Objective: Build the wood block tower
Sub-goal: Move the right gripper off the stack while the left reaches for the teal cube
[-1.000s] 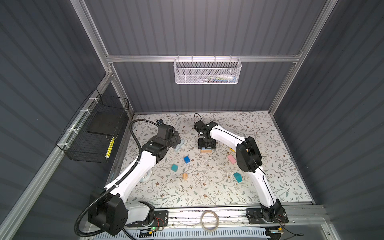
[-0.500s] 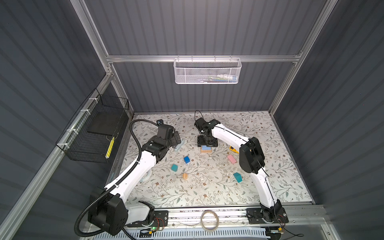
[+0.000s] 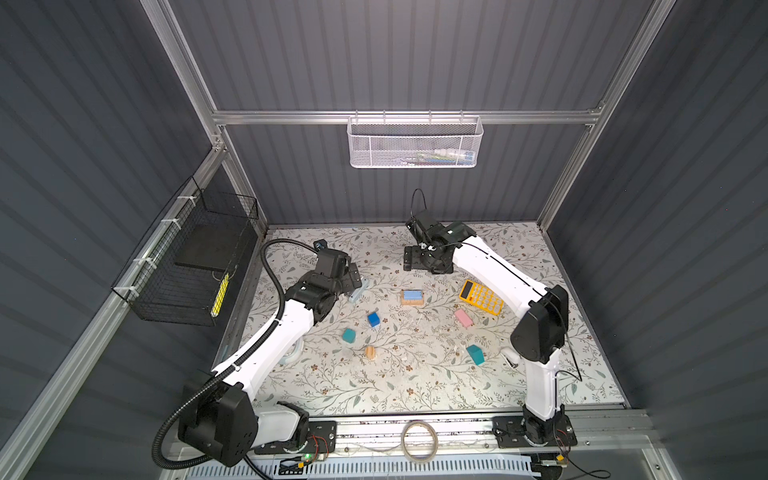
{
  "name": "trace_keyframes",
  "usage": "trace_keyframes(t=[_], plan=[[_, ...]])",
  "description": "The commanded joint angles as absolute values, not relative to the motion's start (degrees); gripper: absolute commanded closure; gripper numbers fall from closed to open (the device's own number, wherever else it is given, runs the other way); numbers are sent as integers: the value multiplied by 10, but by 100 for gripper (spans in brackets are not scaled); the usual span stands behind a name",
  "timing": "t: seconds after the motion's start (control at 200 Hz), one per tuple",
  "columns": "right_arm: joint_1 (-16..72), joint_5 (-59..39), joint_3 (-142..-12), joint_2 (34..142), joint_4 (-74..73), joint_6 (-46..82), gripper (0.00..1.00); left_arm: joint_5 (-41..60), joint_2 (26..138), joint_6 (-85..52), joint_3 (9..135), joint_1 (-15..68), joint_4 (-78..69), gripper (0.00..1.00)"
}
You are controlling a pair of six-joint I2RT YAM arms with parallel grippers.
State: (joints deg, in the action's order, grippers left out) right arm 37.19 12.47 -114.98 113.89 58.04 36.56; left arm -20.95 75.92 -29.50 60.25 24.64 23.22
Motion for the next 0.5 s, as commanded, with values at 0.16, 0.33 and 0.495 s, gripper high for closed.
trace_keyframes(t=[0.16,0.33,0.495], plan=[[340,170,-1097,1049,509,355,1,-211,810,-290,631,243,279,0],[312,166,-1047,1006,457,363,1,-188,842,-300,648,243,293,0],[283,91,-967,957,388,354,1,-160,879,-306,663,243,309,0]])
